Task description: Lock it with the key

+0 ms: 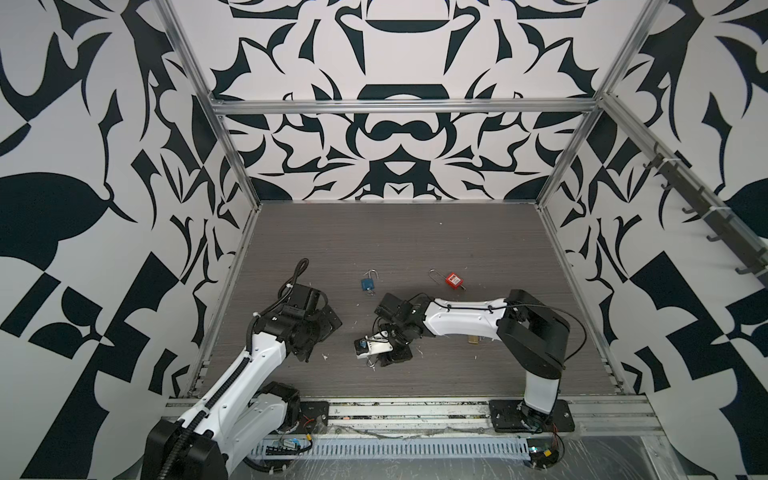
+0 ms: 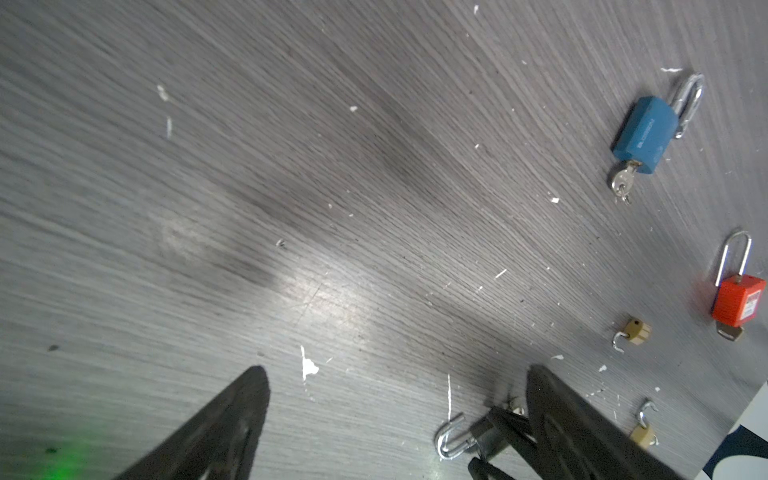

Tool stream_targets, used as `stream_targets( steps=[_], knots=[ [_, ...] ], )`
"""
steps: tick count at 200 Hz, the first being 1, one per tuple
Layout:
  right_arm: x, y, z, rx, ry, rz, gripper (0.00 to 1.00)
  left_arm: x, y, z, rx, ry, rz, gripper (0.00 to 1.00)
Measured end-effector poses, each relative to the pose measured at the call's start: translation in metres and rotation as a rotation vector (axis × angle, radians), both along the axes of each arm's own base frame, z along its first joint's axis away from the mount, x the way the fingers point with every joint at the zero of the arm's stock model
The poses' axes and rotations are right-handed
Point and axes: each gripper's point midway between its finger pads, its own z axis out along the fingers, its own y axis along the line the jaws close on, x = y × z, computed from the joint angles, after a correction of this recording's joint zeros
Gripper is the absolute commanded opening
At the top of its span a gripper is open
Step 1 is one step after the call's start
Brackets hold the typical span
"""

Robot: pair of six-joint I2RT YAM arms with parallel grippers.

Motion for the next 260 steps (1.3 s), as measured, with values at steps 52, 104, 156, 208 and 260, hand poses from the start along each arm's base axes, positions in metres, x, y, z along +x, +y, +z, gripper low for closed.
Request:
stream_targets(
  steps=[52, 104, 156, 208, 260],
  knots=[
    [-0.001, -0.004, -0.001, -0.004, -0.016, 0.019, 0.58, 0.001, 0.000, -0.001, 0.001, 0.002, 0.000, 0.99],
    [-0.002, -0.008, -0.002, -0.011, -0.046, 0.078, 0.56, 0.002, -0.001, -0.001, -0.001, -0.002, 0.000, 0.99],
    [-0.003, -0.014, 0.000, -0.046, -0.058, 0.118, 0.49, 0.001, 0.000, -0.004, -0.001, -0.002, 0.000, 0.99],
    [-0.002, -0.015, -0.002, -0.067, -0.058, 0.118, 0.46, -0.003, 0.001, -0.008, 0.002, 0.007, 0.000, 0.99],
    [0.000, -0.010, -0.002, -0.066, -0.050, 0.075, 0.36, -0.002, 0.001, -0.007, 0.000, 0.002, 0.000, 0.99]
  ],
)
